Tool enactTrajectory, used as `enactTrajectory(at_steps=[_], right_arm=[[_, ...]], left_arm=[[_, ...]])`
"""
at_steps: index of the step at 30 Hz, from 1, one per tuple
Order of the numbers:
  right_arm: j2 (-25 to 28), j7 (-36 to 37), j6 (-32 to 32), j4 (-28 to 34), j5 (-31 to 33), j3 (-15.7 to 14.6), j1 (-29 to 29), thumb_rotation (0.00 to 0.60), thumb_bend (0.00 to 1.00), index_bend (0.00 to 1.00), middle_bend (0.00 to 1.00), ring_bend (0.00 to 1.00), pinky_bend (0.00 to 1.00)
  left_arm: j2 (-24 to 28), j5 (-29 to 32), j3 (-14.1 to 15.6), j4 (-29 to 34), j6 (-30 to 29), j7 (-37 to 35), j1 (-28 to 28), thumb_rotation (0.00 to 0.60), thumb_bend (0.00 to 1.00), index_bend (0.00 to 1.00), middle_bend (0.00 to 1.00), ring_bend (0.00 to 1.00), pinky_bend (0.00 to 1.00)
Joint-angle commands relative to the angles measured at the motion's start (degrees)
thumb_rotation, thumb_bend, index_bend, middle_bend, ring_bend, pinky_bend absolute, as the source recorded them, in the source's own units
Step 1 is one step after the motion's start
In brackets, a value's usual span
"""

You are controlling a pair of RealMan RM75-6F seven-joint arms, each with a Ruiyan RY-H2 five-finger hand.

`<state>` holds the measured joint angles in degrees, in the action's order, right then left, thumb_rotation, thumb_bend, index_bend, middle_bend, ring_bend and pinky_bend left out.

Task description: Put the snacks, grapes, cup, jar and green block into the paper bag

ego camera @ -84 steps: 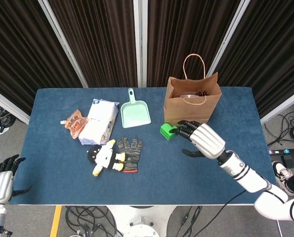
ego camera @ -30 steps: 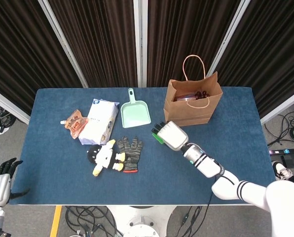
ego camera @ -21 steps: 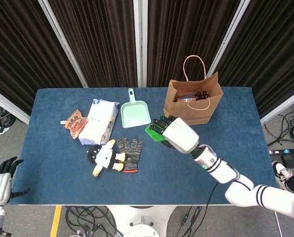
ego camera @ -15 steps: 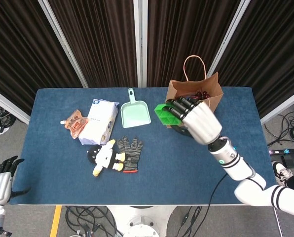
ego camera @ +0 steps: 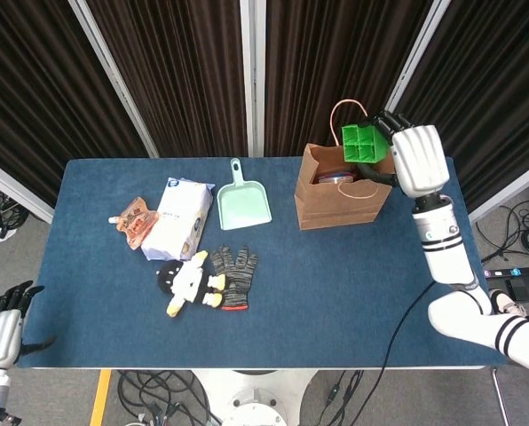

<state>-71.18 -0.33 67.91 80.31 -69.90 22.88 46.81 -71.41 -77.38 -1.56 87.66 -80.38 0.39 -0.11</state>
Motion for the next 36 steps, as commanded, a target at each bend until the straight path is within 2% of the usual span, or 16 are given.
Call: enactTrajectory(at_steps=[1,4,9,14,17,24,27,30,36], right_arm=[[-2.6,0.0,-6.2,-5.0,4.9,1.1,2.5,0.600,0.17,0.52,0.50,0.37,0.56],[-3.8,-0.5,-9.9,-7.2,7.5,0.9,3.6,0.600,0.17,0.49,0.48,0.35,0.54],[-4.1,-1.6,-15.3,-7.9,10.6,0.1,4.6,0.600,0.17,0.39,0.42,0.28,0.48],[-2.7,-0.2,-18.5,-6.2,12.3,0.0,4.4,0.600,0.17,0.14,0.31,0.18,0.40],[-1.8,1.3,-18.5,-5.1,12.0,0.3,3.8,0.600,0.17,0.06,0.27,0.15,0.37],[0.7,3.9,-16.5,-2.0,9.0,0.1,1.9,0.600,0.18,0.03,0.24,0.13,0.34],[1.1,5.0,-13.2,-0.8,6.9,0.2,0.6,0.600,0.18,0.03,0.24,0.13,0.33],[2.0,6.9,-6.5,2.0,2.4,-0.6,-2.7,0.600,0.18,0.03,0.29,0.14,0.33],[4.9,8.9,8.5,7.6,-6.0,-5.4,-13.3,0.600,0.18,0.17,0.36,0.23,0.38]], left_arm=[[0.0,0.2,0.0,-0.1,0.0,0.0,0.1,0.600,0.05,0.25,0.20,0.12,0.15],[-0.1,0.2,0.0,-0.1,0.1,0.0,0.1,0.600,0.05,0.25,0.20,0.12,0.15],[-0.1,0.3,0.0,-0.1,0.2,0.0,0.1,0.600,0.05,0.25,0.20,0.12,0.15],[-0.1,0.4,0.1,-0.2,0.2,-0.1,0.1,0.600,0.05,0.25,0.20,0.12,0.15],[-0.1,0.3,0.1,-0.3,0.2,-0.1,0.0,0.600,0.05,0.25,0.20,0.12,0.15],[0.0,0.1,-0.1,0.0,0.4,0.3,-0.4,0.600,0.05,0.25,0.20,0.12,0.15],[0.1,-0.1,-0.3,0.2,0.3,0.4,-0.6,0.600,0.05,0.25,0.20,0.12,0.15],[0.2,-0.1,-0.3,0.3,0.0,0.3,-0.4,0.600,0.05,0.25,0.20,0.12,0.15],[0.4,0.0,-0.3,0.1,0.1,0.3,-0.4,0.600,0.05,0.25,0.20,0.12,0.15]])
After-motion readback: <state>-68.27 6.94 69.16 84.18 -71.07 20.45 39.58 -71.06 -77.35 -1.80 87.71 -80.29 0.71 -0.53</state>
